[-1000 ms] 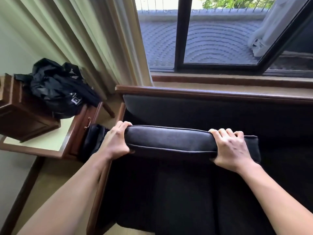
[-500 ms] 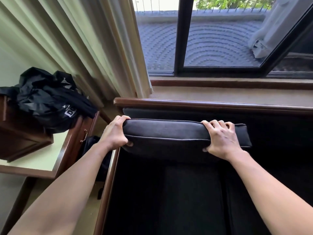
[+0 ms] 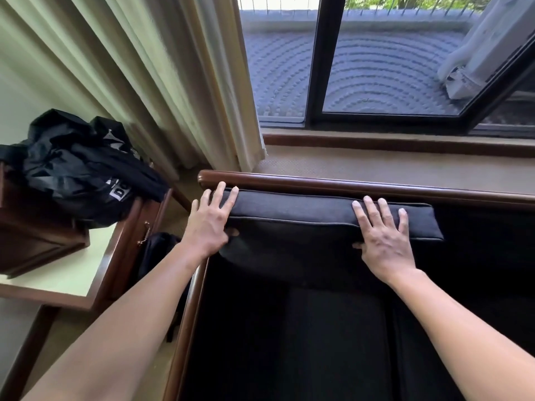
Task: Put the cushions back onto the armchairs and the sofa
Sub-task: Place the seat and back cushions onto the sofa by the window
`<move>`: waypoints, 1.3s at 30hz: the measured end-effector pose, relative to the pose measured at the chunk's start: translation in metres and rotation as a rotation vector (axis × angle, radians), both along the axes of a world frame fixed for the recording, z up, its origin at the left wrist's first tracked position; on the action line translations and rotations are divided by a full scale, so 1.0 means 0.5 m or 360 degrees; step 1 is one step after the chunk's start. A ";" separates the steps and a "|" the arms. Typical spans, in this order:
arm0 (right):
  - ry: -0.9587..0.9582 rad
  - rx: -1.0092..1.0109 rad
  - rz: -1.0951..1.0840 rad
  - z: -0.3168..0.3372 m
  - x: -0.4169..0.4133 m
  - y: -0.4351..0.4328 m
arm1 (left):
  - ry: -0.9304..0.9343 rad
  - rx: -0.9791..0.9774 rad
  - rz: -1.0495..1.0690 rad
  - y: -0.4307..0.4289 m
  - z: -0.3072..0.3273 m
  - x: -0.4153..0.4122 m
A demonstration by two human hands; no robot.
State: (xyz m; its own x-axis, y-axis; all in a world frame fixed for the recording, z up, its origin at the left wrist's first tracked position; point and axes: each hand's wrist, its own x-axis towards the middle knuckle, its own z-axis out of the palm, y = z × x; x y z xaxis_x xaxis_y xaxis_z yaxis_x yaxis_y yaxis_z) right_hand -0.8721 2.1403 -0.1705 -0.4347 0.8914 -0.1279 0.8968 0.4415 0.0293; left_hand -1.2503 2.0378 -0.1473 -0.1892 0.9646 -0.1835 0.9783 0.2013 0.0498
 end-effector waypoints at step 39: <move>0.0234 -0.0488 -0.0928 -0.139 1.346 -0.108 | -0.1389 -0.0342 0.1070 -0.045 -0.271 1.523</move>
